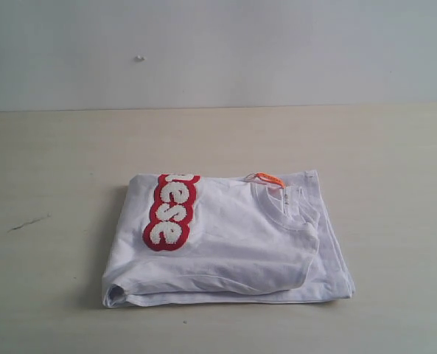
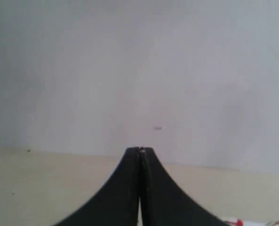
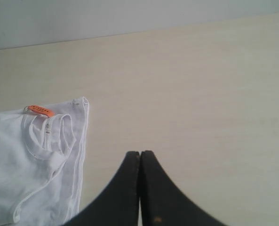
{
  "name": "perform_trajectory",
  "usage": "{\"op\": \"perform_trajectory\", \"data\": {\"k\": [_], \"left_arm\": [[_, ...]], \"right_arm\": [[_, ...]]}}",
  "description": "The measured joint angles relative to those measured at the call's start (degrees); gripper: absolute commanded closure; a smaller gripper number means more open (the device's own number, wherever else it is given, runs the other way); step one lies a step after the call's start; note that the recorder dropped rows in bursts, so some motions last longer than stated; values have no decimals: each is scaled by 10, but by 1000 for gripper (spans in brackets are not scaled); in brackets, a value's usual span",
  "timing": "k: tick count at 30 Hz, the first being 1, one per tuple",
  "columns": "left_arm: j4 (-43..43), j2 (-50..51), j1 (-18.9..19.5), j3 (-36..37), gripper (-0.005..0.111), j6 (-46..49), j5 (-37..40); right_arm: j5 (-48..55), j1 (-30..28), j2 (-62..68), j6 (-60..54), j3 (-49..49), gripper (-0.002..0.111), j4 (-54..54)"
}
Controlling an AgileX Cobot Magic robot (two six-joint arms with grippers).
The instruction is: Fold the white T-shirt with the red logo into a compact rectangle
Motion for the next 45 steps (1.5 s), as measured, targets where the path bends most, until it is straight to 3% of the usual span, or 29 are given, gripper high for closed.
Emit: {"op": "perform_trajectory", "data": {"k": [5,15,22,29,45], "left_arm": [[23,0,19,40,107,-1,10],[32,0,20,120,107,-1,3],[43,0,20,123,107,-2,8],[60,0,20,123,107,-2,68],[74,0,20,123,107,-45,80]], "right_arm": [[0,0,0,0,0,108,0],[0,0,0,0,0,108,0],[0,0,0,0,0,108,0],[0,0,0,0,0,108,0],[0,0,0,0,0,108,0]]}}
